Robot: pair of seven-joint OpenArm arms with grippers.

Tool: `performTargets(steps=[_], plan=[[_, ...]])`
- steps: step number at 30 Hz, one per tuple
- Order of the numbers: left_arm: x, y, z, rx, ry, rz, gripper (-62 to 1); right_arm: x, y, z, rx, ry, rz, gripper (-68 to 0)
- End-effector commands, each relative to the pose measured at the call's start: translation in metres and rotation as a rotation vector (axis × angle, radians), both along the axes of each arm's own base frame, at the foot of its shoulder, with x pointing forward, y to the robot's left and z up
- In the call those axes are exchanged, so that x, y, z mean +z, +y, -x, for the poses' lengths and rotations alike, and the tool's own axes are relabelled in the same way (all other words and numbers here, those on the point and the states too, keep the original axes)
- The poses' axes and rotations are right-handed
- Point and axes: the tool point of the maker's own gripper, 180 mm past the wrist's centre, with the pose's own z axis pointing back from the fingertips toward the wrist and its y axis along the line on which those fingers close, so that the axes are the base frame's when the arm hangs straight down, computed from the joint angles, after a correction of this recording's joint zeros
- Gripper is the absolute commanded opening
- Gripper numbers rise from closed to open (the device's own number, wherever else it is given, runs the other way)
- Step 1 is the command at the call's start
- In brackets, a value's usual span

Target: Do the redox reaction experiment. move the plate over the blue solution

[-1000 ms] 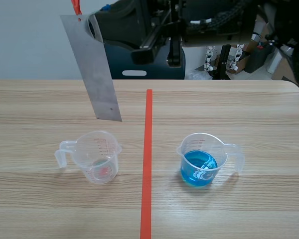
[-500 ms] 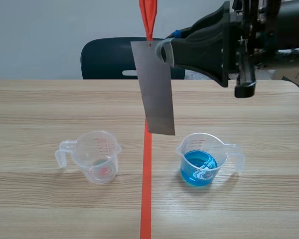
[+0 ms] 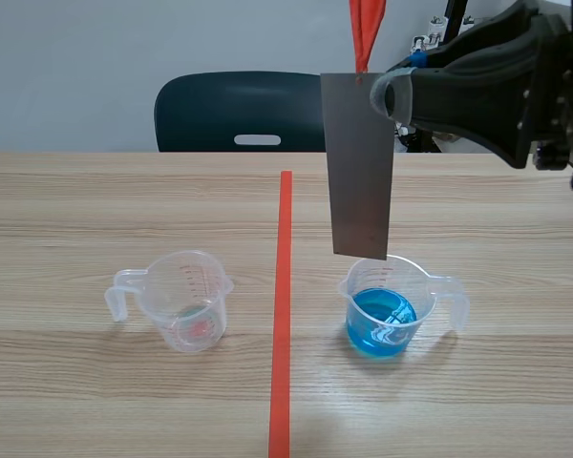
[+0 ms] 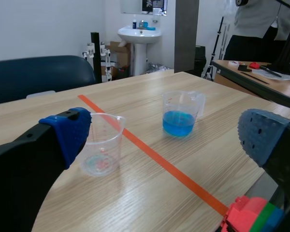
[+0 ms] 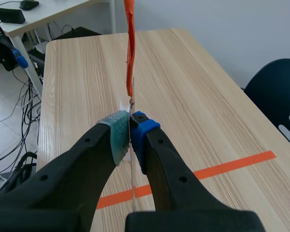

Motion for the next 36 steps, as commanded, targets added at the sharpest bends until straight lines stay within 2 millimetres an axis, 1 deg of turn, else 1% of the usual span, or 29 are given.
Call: performTargets(steps=[1,4,6,10,12,14,17,23,29,32,36], plan=[[0.005,-0.004,-0.005,-0.004,-0.014,0.022,-4.5,0.016,-0.001,0.001,0.014,-0.031,-0.031,-66.9],[0.005,-0.01,-0.015,-0.031,-0.014,0.004,-18.6,0.02,-0.007,0.001,0.01,-0.041,-0.022,-66.9],[0.006,-0.012,-0.02,-0.035,-0.027,-0.006,-26.8,0.022,-0.011,0.001,0.007,-0.049,-0.015,-66.9],[0.011,-0.014,-0.028,-0.043,-0.066,-0.002,-37.6,0.026,-0.02,0.0,-0.001,-0.063,-0.002,-66.9],[0.012,-0.019,-0.031,-0.065,-0.076,0.001,-44.2,0.028,-0.025,-0.002,-0.01,-0.067,0.004,-66.9],[0.009,-0.025,-0.034,-0.093,-0.068,-0.01,-50.4,0.026,-0.031,-0.004,-0.021,-0.072,0.024,-66.9],[0.005,-0.031,-0.041,-0.117,-0.065,-0.032,-56.7,0.022,-0.041,-0.01,-0.041,-0.088,0.049,-66.9],[0.012,-0.039,-0.053,-0.136,-0.113,-0.018,-57.0,0.008,-0.062,-0.019,-0.083,-0.111,0.063,-66.9],[0.005,-0.054,-0.071,-0.165,-0.109,-0.07,-57.1,0.005,-0.081,-0.03,-0.13,-0.131,0.059,-66.9],[0.008,-0.055,-0.081,-0.155,-0.119,-0.066,-57.1,0.006,-0.085,-0.032,-0.136,-0.148,0.051,-66.9],[0.005,-0.058,-0.097,-0.141,-0.099,-0.086,-57.1,0.01,-0.084,-0.031,-0.127,-0.163,0.028,-66.9]])
